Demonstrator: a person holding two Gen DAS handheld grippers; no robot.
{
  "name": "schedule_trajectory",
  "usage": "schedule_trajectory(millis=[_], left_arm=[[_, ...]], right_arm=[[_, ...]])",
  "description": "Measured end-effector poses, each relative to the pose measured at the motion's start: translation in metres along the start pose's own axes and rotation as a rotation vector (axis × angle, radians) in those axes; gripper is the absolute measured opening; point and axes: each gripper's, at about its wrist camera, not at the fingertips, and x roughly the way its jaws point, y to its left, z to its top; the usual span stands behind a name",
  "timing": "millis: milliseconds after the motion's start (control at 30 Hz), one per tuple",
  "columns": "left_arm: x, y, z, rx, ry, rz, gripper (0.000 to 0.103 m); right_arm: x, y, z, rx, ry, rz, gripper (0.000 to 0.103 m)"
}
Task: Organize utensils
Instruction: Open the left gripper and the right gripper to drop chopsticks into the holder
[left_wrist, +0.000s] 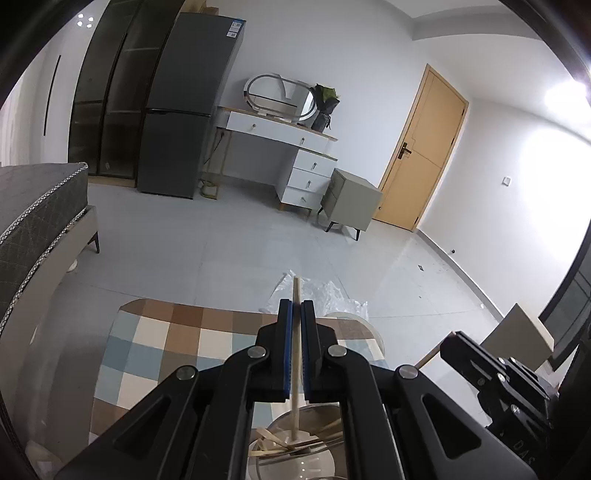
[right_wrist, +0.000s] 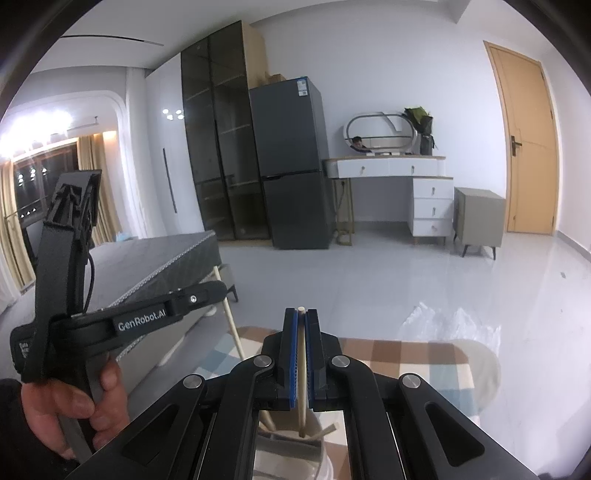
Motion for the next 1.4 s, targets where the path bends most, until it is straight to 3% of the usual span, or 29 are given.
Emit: schedule_trajectory(millis=[367, 533, 667, 833, 967, 1000, 1033, 1133, 1400], left_arm=[[0.000, -0.003, -0.002, -0.013, 0.046, 0.002, 0.000], [0.004, -0.006, -0.002, -0.002, 0.113, -0.004, 0.000], [0.005, -0.002, -0.002, -0.033, 0.212, -0.021, 0.000], [-0.009, -0.004, -0.006, -0.038, 0.254, -0.006, 0.004], [-0.027, -0.008, -0.007, -0.030, 0.247, 0.013, 0.034], [-0.034, -0.009, -0.008, -0.023, 0.235, 0.030, 0.044], [-0.042, -0.011, -0.008, -0.013, 0.218, 0.053, 0.046], [-0.058, -0.015, -0.012, 0.024, 0.185, 0.115, 0.047], [-0.089, -0.013, -0.027, 0.032, 0.162, 0.154, 0.053]], right_arm=[[0.003, 0.003, 0.001, -0.007, 0.038, 0.009, 0.003], [0.005, 0.004, 0.002, -0.006, 0.064, 0.013, 0.006], [0.003, 0.002, -0.001, 0.028, 0.093, 0.027, 0.006], [-0.010, 0.001, -0.007, 0.055, 0.108, 0.030, 0.017], [-0.029, 0.002, -0.010, 0.076, 0.095, 0.012, 0.025], [-0.033, 0.003, -0.010, 0.080, 0.089, 0.003, 0.034], [-0.038, 0.004, -0.011, 0.084, 0.081, -0.010, 0.046], [-0.059, 0.008, -0.015, 0.088, 0.048, -0.085, 0.058], [-0.100, 0.018, -0.030, 0.096, 0.013, -0.081, 0.075]])
